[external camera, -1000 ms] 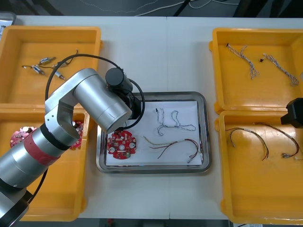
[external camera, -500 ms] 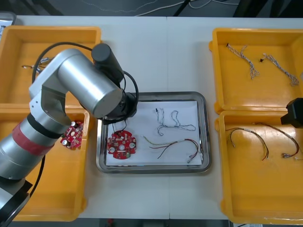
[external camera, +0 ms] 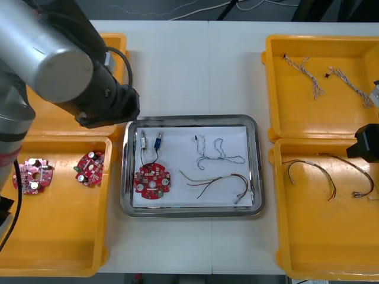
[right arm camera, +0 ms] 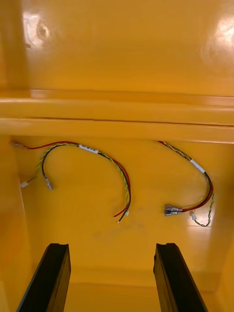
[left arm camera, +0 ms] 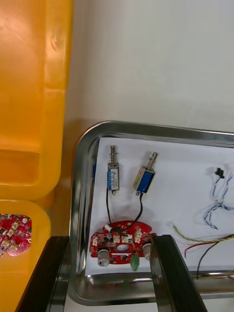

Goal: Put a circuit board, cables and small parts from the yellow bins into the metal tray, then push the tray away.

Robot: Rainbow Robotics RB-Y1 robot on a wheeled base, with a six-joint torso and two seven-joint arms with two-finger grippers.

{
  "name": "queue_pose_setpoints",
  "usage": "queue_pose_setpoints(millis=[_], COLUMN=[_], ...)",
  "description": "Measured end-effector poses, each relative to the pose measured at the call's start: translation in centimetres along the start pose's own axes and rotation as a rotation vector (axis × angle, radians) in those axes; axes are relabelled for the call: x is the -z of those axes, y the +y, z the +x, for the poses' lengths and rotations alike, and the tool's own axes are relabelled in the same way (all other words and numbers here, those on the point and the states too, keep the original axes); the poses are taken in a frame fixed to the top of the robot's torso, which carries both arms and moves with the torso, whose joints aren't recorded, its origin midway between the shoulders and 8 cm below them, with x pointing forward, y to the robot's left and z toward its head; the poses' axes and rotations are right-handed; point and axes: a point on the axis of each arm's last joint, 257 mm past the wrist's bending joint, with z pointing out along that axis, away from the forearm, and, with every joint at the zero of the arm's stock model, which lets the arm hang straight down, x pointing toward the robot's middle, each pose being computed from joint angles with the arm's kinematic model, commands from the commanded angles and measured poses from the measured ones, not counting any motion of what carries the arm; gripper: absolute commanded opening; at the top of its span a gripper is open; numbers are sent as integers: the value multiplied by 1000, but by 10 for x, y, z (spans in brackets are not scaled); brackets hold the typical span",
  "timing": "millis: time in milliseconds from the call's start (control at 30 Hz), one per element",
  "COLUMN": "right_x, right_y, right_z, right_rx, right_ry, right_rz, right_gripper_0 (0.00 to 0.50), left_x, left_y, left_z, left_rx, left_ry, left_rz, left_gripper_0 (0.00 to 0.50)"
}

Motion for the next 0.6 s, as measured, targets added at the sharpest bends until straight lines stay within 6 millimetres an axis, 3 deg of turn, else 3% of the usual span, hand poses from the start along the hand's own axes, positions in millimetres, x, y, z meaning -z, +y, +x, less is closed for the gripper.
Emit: queue_pose_setpoints(millis=[333,600], right_x=[21,23], right_y=[44,90], right_z=[3,-4], right_rx=[135,331], right_ry=[-22,-32], right_rz=[-101,-107], right_gripper_0=[500,500], left_x=[38,45], left_y=[24,67], left_z=[-16,-17], left_rx=[-14,-47], left_ry=[-35,-47], left_rz=[30,-49], left_gripper_0=[472,475])
